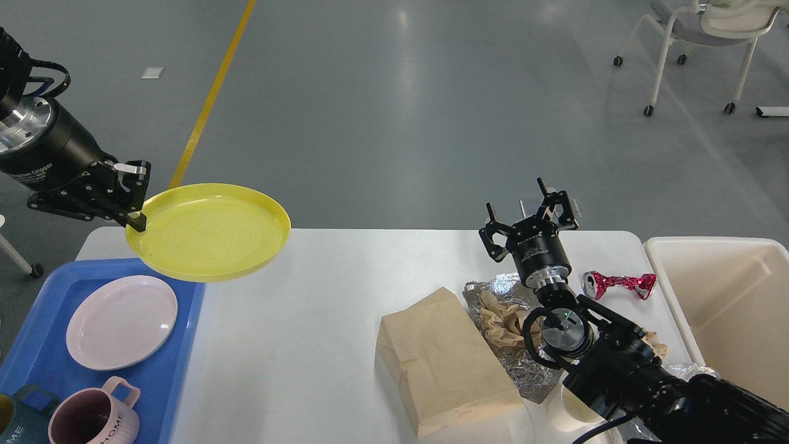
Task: Tidy desktop
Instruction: 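Lift the yellow plate and place it onto the white plate, then open the left gripper and release the yellow plate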
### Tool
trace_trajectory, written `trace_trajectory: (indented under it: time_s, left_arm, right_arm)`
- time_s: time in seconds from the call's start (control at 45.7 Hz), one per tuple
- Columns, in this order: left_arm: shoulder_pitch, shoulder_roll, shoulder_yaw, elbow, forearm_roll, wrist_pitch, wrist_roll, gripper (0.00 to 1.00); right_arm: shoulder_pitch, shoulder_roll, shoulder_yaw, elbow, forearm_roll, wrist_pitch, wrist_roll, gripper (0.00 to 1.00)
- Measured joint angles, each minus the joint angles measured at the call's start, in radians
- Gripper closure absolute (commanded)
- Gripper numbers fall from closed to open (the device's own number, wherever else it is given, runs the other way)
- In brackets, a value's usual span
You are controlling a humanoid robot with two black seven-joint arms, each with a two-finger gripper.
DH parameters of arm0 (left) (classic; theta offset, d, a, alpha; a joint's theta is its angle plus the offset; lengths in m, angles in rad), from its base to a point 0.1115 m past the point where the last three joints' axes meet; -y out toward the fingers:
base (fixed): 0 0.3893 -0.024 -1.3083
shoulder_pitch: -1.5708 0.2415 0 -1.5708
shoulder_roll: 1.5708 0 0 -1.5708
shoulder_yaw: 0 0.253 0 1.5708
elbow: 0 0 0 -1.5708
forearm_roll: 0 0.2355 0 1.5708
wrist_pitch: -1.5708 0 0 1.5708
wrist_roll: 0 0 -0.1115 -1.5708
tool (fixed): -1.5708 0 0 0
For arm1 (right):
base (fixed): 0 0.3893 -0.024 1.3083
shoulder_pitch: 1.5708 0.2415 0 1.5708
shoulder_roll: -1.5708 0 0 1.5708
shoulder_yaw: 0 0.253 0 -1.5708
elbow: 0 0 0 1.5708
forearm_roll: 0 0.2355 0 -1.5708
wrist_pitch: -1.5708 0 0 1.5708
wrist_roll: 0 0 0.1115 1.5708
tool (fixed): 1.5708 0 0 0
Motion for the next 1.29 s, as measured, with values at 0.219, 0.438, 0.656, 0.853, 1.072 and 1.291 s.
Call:
trace_trajectory:
  time_s: [0.219, 0.438, 0.656, 0.853, 1.072, 1.291]
  left_arm:
    - [0.105, -0.002, 0.046, 0.007, 0.018, 0.076, 0.001, 1.0]
    - [0.288, 0.001, 0.098, 0.009, 0.108, 0.337, 0.001, 1.0]
    - [0.459, -0.004, 0.117, 0.009, 0.114, 0.709, 0.0, 1.0]
    - [0.608, -0.019, 0.105, 0.009, 0.101, 1.022, -0.005, 1.0]
    - [0.725, -0.04, 0.059, 0.03, 0.086, 1.144, -0.014, 1.0]
    - [0.84, -0.048, -0.067, 0.106, 0.048, 1.173, -0.014, 1.0]
  right_arm:
    - [0.0, 0.0, 0.0, 0.0, 0.0, 0.0, 0.0, 0.0]
    - [0.0, 0.0, 0.0, 0.0, 0.0, 0.0, 0.0, 0.0]
    - [0.0, 0.0, 0.0, -0.001, 0.0, 0.0, 0.0, 0.0]
    - [0.0, 0.0, 0.0, -0.002, 0.0, 0.0, 0.0, 0.0]
    - [0.0, 0.0, 0.0, -0.002, 0.0, 0.0, 0.0, 0.0]
    - [0.0, 0.0, 0.0, -0.002, 0.0, 0.0, 0.0, 0.0]
